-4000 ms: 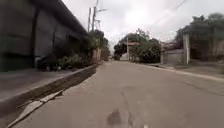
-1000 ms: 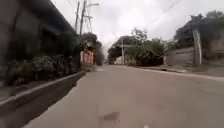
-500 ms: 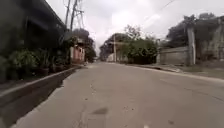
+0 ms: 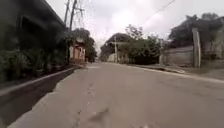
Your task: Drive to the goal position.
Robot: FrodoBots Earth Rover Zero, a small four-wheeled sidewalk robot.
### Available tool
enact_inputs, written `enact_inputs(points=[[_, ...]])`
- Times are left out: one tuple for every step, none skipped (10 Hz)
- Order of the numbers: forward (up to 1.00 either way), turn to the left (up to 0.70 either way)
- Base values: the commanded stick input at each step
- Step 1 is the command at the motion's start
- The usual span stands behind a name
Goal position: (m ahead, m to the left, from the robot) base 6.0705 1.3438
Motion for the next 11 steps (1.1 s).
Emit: enact_inputs(points=[[0.85,0.0],[0.85,0.0],[0.85,0.0],[0.85,0.0],[0.85,0.0],[0.85,0.0],[0.85,0.0],[0.85,0.0],[0.85,0.0],[0.85,0.0],[0.85,0.0]])
